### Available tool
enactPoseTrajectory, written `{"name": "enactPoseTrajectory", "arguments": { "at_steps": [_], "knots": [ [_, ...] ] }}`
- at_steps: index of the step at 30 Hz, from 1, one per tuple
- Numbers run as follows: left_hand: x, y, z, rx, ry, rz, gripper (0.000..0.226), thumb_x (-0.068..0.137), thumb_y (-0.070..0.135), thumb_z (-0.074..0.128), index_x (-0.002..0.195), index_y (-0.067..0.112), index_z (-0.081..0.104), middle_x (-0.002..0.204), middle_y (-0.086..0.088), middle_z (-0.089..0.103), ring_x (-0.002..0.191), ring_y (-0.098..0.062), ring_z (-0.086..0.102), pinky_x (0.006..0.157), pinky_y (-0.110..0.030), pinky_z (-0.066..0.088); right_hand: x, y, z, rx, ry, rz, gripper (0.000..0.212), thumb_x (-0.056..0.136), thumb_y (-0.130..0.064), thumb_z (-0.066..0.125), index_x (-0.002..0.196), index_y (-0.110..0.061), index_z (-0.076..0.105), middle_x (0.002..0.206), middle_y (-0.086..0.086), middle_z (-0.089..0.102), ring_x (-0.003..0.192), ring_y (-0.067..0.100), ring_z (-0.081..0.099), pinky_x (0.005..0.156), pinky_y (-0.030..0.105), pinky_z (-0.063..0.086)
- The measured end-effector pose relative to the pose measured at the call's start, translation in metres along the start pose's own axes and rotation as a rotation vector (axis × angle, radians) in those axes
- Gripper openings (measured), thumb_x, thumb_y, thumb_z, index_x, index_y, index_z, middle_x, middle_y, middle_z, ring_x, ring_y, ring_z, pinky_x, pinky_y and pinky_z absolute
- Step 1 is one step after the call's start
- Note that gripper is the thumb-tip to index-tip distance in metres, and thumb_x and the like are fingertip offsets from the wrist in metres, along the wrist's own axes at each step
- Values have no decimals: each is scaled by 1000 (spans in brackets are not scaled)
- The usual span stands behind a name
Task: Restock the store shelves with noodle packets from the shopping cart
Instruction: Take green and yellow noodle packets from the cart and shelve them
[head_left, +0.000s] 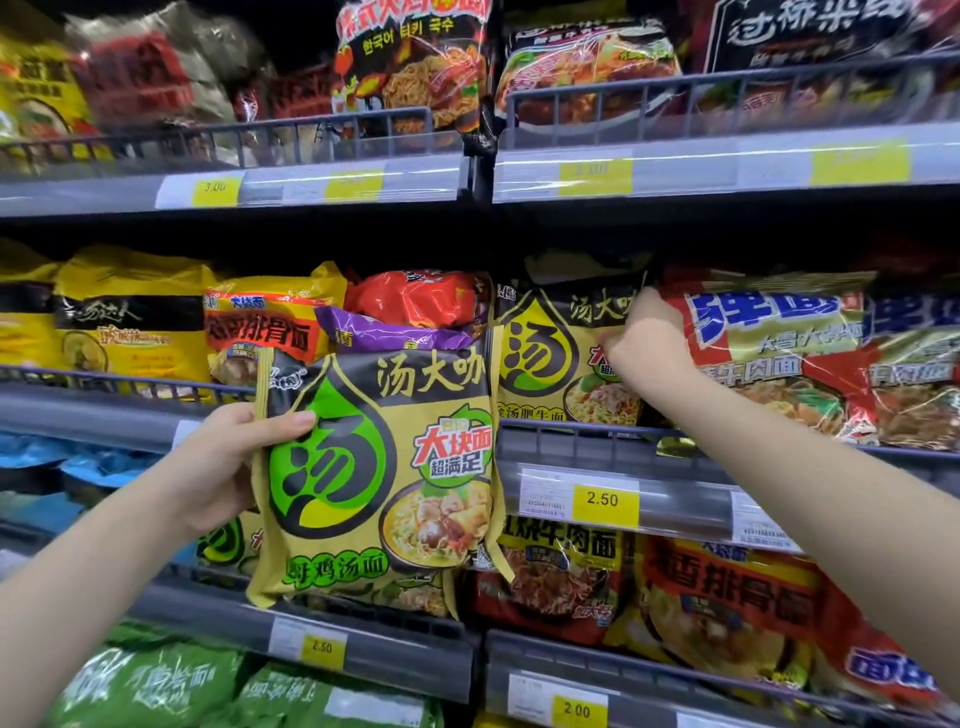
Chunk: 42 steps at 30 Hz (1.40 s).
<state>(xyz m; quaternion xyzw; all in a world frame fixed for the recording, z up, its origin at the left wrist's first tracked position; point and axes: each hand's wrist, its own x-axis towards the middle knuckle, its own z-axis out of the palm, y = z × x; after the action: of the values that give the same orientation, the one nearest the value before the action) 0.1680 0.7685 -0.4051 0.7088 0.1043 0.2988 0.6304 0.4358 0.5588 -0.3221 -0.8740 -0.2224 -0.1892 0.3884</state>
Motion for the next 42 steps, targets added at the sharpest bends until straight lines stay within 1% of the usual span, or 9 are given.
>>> {"name": "enactPoseTrajectory", "arguments": {
  "at_steps": [4,10,16,21,26,31,34,37,42],
  "knots": [
    [-1,5,4,-8,-7,-3,96,15,44,93,95,-2,66,90,-20,72,74,-30,71,59,-36,59,-10,1,5,-281,90,-236,82,83,0,61,147,8,9,149,24,26,135,32,36,104,33,38],
    [3,14,12,-33,-24,3,87,17,43,94,90,1,69,93,-19,72,76,-29,72,59,-33,58,-37,-6,-16,-101,179,-406,35,95,-19,48,124,2,51,109,21,64,84,33,63,65,33,49],
    [10,21,31,-70,-82,20,69,20,40,94,79,7,77,92,-15,74,78,-26,72,59,-31,57,-73,-8,-29,523,-607,-83,80,71,-73,51,108,-3,62,100,11,72,89,19,71,84,33,56],
    [16,32,50,-107,-110,21,57,37,33,91,83,4,74,91,-15,74,76,-25,72,59,-32,58,-73,-3,-35,611,-725,-114,93,60,-41,78,134,2,43,99,10,74,89,19,73,81,33,58],
    [24,43,71,-77,-52,32,41,68,28,64,101,3,67,101,-15,72,82,-23,71,74,-37,59,-75,-3,-39,714,-766,-49,44,74,-16,75,113,-1,60,96,10,75,89,23,73,82,36,57],
    [21,42,81,-134,-79,103,52,89,49,38,114,10,61,103,-6,71,91,-16,69,82,-32,56,-60,5,-48,830,-649,71,45,59,-20,75,100,-3,66,87,9,76,76,19,73,66,29,60],
    [16,28,78,312,-172,214,48,100,36,28,133,6,47,135,-11,53,123,-21,51,108,-38,35,-45,9,-56,916,-513,129,26,73,-13,72,97,-4,67,74,5,75,64,15,71,58,26,60],
    [17,6,65,809,-218,401,45,102,28,27,144,14,29,147,12,21,138,-2,17,109,-7,10,-33,12,-61,901,-393,125,34,76,-13,73,105,1,63,65,2,74,57,12,71,49,22,56],
    [19,-7,72,1322,-315,492,94,75,78,-4,150,23,13,154,16,9,134,11,-9,106,-9,-17,-24,16,-56,835,-290,82,53,76,-12,76,122,0,51,88,8,71,60,10,71,47,19,53]
  ]
}}
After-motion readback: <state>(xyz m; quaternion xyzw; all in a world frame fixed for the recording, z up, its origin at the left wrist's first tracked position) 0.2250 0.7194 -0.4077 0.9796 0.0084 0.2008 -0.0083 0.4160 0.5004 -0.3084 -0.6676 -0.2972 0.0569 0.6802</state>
